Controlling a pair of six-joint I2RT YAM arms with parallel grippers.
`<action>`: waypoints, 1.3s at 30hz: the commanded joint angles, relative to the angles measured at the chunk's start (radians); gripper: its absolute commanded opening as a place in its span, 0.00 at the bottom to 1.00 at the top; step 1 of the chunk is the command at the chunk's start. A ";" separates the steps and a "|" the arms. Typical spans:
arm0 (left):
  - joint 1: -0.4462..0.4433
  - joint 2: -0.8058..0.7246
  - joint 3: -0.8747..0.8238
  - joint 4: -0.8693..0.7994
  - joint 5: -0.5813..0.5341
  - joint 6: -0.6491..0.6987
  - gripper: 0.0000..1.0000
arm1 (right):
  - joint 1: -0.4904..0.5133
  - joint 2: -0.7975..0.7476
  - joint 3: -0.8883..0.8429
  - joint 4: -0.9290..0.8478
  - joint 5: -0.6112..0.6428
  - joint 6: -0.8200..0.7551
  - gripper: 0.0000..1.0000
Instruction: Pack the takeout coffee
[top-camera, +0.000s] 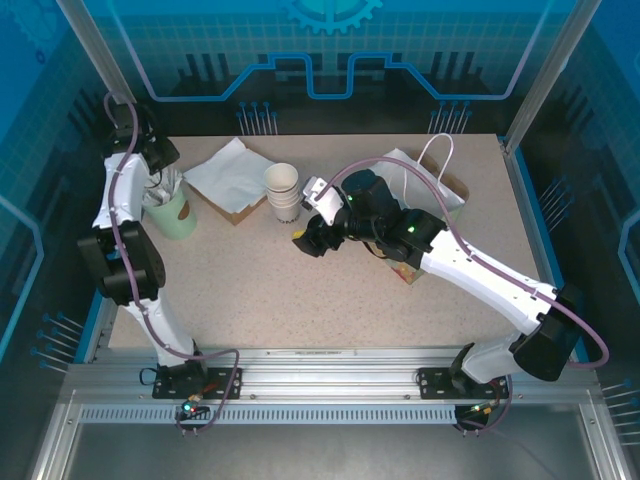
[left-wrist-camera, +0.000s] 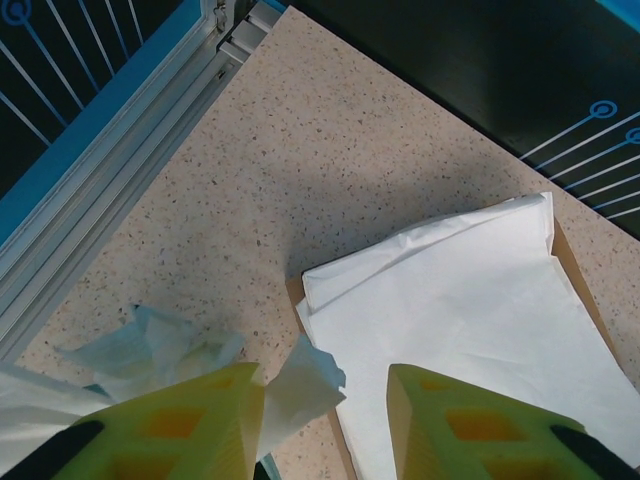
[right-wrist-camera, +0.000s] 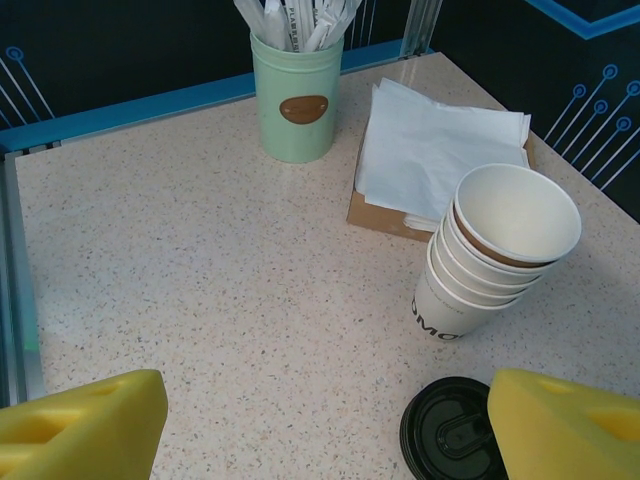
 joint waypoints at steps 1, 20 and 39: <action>0.006 0.023 0.048 -0.036 -0.013 0.009 0.38 | -0.010 0.014 0.019 -0.007 -0.018 0.005 0.85; 0.006 0.033 0.080 -0.053 -0.023 0.049 0.14 | -0.009 0.053 0.050 -0.038 -0.030 0.006 0.85; 0.004 -0.133 0.155 -0.092 -0.029 0.080 0.07 | 0.003 0.045 0.053 -0.057 -0.026 0.012 0.85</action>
